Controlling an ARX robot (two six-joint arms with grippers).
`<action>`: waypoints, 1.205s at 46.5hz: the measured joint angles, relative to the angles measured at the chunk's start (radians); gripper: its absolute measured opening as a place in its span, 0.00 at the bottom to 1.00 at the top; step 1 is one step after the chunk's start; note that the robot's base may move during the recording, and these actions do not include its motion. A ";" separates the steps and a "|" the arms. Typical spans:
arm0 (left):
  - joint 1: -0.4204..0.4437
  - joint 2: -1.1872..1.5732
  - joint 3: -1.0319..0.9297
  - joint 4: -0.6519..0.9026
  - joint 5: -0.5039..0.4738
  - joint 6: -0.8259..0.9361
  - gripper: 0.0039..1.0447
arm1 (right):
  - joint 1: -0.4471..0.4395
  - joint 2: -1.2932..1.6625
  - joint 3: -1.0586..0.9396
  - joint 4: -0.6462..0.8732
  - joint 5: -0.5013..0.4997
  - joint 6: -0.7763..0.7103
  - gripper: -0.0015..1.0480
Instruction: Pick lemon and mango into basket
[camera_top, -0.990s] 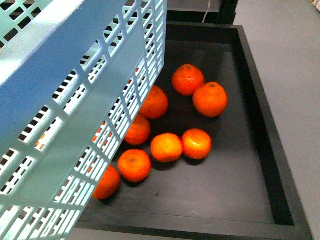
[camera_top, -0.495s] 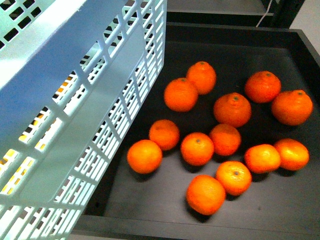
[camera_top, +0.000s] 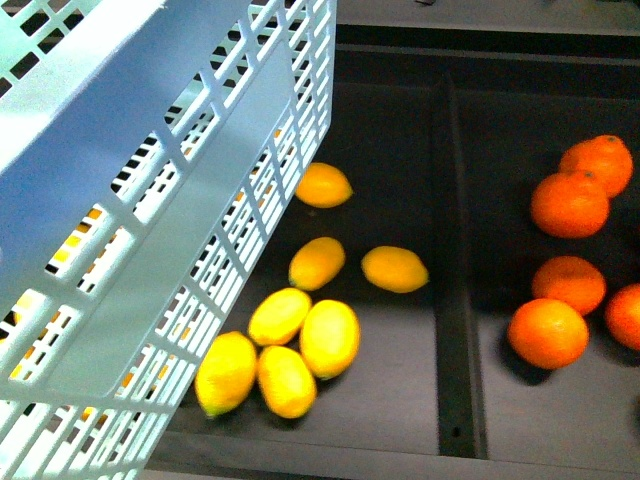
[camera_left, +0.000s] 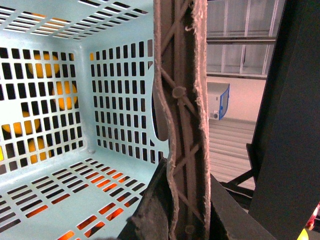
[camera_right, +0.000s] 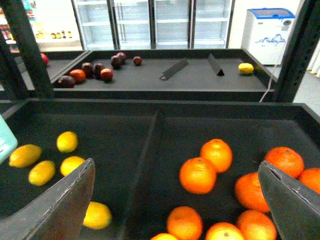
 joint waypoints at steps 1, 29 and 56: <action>0.000 0.000 0.000 0.000 0.000 0.000 0.07 | 0.000 0.000 0.000 0.000 0.000 0.000 0.92; 0.000 0.000 0.000 0.000 -0.002 0.002 0.07 | 0.000 0.000 0.000 0.000 -0.003 0.000 0.92; 0.001 0.000 0.000 0.000 -0.001 0.003 0.07 | 0.000 0.000 0.000 0.000 0.000 0.000 0.92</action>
